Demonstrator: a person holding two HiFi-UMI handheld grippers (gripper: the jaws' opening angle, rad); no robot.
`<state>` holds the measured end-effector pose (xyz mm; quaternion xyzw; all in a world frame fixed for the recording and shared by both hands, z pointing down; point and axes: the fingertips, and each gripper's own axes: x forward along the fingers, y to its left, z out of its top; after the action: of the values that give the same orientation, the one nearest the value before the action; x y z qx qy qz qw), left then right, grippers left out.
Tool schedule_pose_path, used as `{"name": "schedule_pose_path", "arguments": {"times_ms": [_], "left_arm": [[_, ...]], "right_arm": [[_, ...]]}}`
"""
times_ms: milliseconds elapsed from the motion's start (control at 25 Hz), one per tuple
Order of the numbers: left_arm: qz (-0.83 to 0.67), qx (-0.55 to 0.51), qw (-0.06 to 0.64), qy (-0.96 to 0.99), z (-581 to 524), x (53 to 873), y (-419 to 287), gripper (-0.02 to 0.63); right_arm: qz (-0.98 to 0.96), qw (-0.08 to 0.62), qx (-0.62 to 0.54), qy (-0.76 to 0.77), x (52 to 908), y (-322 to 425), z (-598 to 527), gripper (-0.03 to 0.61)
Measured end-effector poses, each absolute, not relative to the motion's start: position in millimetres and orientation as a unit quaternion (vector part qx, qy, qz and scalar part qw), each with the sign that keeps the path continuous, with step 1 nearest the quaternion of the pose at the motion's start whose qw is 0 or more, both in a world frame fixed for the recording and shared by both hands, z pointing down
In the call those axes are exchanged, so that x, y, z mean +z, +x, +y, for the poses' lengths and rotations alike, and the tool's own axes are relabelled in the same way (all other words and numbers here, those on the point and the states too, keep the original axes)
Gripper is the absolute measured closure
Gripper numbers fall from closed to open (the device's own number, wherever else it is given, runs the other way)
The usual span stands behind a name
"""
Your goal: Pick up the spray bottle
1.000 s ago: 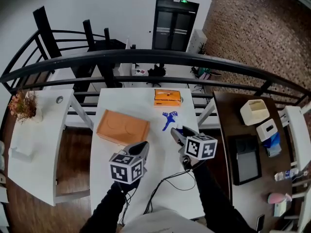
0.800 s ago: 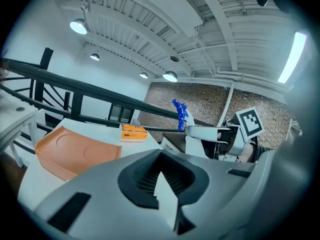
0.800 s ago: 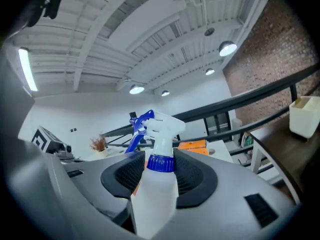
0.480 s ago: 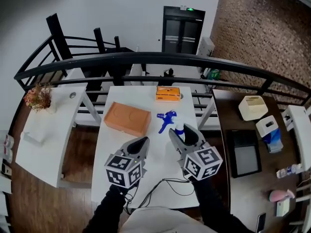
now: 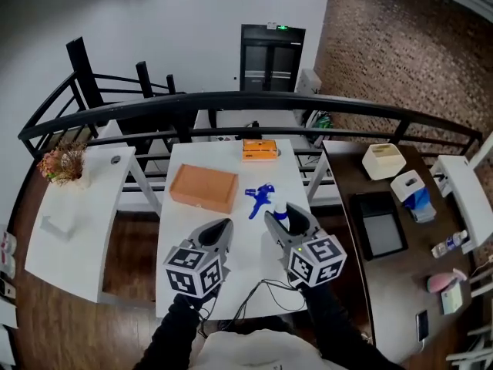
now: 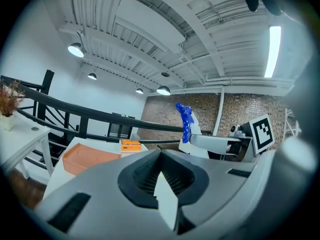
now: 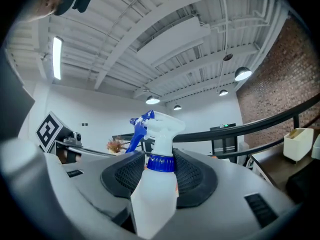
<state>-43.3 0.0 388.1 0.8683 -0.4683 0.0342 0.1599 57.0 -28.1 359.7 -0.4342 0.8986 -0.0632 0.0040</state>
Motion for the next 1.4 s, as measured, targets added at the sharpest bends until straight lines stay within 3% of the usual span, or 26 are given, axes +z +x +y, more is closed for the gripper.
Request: {"name": "schedule_pose_path", "arguments": {"times_ms": [1400], "left_arm": [[-0.471,0.054,0.163,0.866,16,363,-29,0.597]], "right_arm": [[0.906,-0.016,-0.078,-0.415,348,52,0,0.405]]}}
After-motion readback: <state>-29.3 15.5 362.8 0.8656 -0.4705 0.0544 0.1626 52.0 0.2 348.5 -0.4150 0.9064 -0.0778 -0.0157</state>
